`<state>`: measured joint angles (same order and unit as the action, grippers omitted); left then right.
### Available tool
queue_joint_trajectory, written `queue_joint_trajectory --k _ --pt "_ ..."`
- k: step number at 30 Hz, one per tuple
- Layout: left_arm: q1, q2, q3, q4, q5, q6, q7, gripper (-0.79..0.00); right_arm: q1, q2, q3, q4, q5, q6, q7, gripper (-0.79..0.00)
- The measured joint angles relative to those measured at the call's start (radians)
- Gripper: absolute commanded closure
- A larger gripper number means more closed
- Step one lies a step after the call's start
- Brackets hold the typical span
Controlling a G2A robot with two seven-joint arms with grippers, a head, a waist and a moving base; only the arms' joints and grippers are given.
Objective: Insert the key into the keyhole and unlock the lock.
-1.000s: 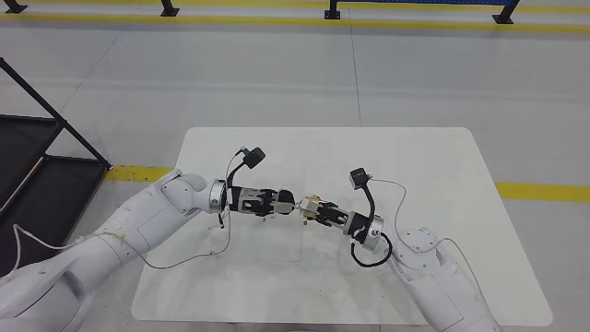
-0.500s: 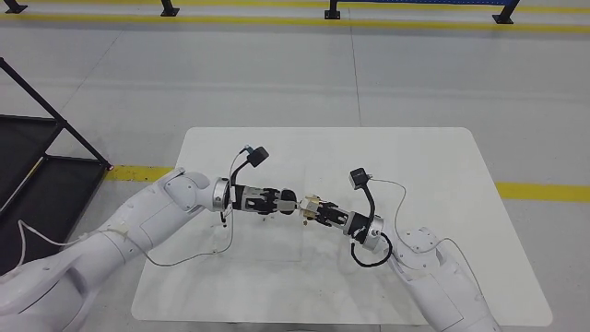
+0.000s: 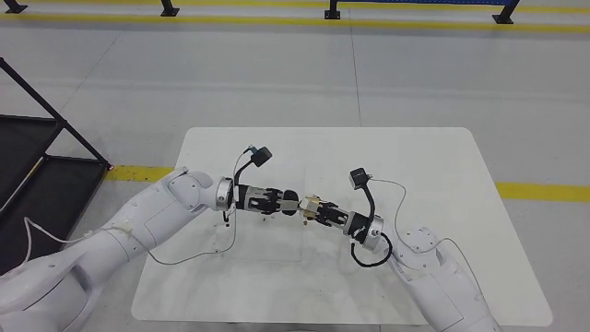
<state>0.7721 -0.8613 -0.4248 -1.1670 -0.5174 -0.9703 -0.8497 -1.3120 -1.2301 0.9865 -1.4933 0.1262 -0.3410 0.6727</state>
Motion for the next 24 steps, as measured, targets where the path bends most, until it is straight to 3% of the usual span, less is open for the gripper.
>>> queue_joint_trajectory --k 24 --pt "0.001 0.006 -0.003 -0.002 0.036 -0.032 0.032 0.0 0.0 0.0 0.0 0.0 0.0 0.0 0.0 0.0"
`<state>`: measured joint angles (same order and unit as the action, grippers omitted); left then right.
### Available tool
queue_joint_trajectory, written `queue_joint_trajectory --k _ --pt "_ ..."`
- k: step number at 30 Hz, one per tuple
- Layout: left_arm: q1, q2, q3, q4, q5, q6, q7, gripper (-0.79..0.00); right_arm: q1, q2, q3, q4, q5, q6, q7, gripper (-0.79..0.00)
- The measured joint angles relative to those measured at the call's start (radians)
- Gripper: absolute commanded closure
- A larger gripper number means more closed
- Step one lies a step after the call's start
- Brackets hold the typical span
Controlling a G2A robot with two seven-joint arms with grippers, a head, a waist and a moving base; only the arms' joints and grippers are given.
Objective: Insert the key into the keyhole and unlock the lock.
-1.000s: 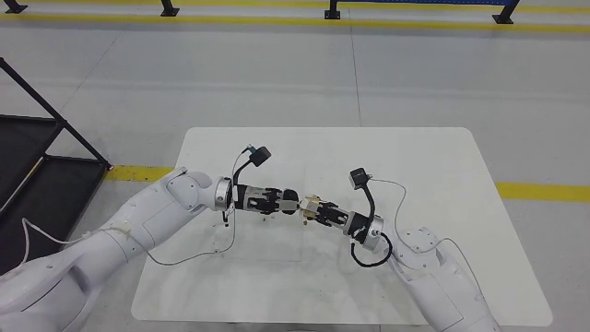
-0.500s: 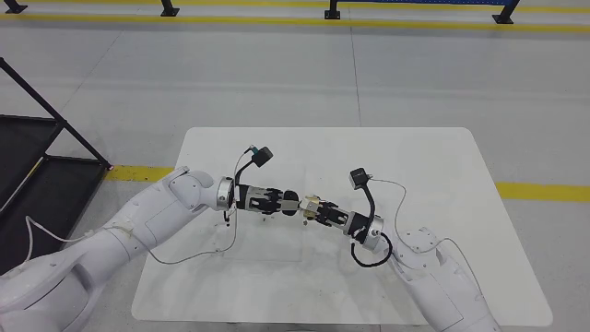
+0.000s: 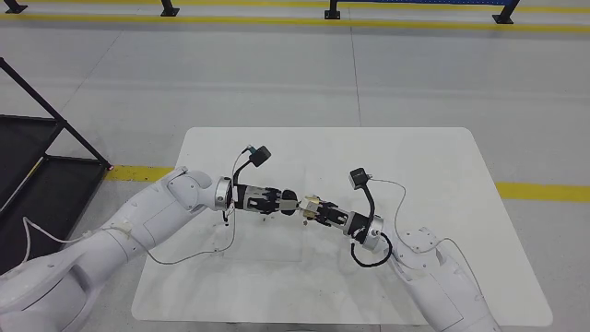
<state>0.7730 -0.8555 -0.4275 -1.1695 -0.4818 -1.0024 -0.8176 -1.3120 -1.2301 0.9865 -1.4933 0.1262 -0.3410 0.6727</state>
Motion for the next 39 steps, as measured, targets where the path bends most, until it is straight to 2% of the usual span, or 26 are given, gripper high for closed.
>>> queue_joint_trajectory --k 9,21,39 --pt "0.001 -0.001 -0.019 -0.006 0.056 -0.01 0.01 0.0 0.0 0.0 0.0 0.0 0.0 0.0 0.0 0.0" --pt "0.053 -0.002 -0.11 -0.049 0.2 -0.01 0.068 0.0 0.0 0.0 0.0 0.0 0.0 0.0 0.0 0.0" --pt "0.149 -0.002 -0.238 -0.121 0.523 -0.01 0.268 0.0 0.0 0.0 0.0 0.0 0.0 0.0 0.0 0.0"
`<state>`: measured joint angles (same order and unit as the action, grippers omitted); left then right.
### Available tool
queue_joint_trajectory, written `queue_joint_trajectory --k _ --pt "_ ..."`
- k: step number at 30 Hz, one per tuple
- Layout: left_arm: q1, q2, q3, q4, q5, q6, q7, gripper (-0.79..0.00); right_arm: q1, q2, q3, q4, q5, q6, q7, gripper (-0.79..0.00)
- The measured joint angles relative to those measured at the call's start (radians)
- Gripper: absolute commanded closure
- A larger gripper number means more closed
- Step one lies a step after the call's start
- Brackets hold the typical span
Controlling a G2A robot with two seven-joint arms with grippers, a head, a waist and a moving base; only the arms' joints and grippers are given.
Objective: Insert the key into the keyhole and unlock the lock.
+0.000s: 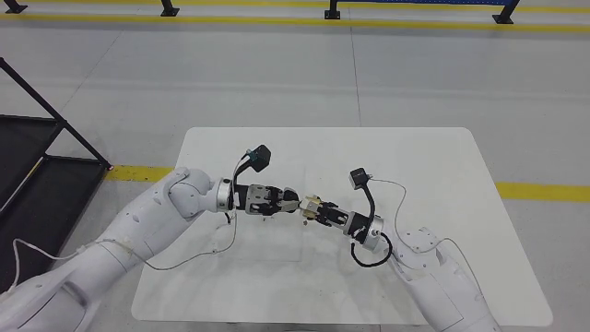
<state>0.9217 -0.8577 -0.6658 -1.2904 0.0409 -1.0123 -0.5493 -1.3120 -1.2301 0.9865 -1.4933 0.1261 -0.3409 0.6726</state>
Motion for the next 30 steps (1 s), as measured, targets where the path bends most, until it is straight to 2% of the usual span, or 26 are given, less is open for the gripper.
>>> queue_joint_trajectory --k 13,30 --pt "0.058 0.002 -0.071 -0.052 0.24 0.0 0.16 0.0 0.0 0.0 0.0 0.0 0.0 0.0 0.0 0.0" --pt "0.113 0.004 -0.124 -0.085 0.492 0.0 0.361 0.0 0.0 0.0 0.0 0.0 0.0 0.0 0.0 0.0"
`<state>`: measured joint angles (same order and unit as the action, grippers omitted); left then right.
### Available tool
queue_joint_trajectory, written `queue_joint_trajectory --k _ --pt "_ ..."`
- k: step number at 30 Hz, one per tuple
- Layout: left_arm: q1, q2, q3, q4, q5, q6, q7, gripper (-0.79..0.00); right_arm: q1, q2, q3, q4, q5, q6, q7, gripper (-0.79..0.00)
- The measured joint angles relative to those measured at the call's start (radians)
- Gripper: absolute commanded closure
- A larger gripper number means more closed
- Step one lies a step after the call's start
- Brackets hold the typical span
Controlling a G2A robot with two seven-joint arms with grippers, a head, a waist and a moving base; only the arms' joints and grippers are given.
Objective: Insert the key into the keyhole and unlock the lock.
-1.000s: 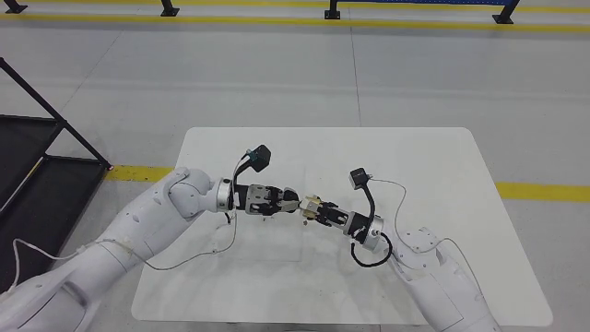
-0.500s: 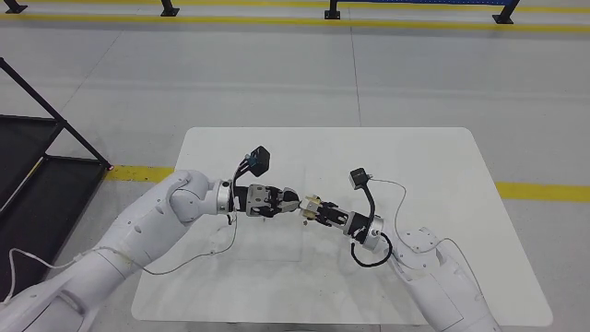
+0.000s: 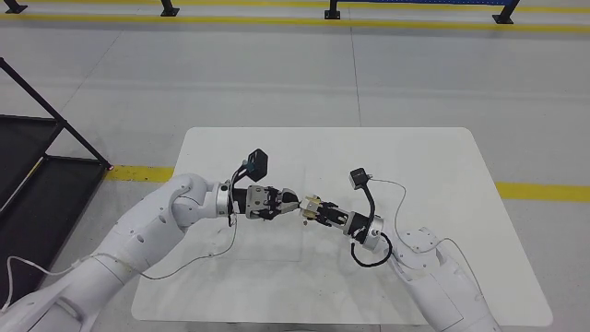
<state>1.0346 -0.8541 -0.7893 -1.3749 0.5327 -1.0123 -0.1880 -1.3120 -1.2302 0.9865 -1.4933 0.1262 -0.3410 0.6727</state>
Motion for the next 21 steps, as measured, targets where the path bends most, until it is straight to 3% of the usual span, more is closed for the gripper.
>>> queue_joint_trajectory --k 21 --pt "0.048 -0.014 -0.058 -0.032 0.191 0.014 0.117 0.0 0.0 0.0 0.0 0.0 0.0 0.0 0.0 0.0"
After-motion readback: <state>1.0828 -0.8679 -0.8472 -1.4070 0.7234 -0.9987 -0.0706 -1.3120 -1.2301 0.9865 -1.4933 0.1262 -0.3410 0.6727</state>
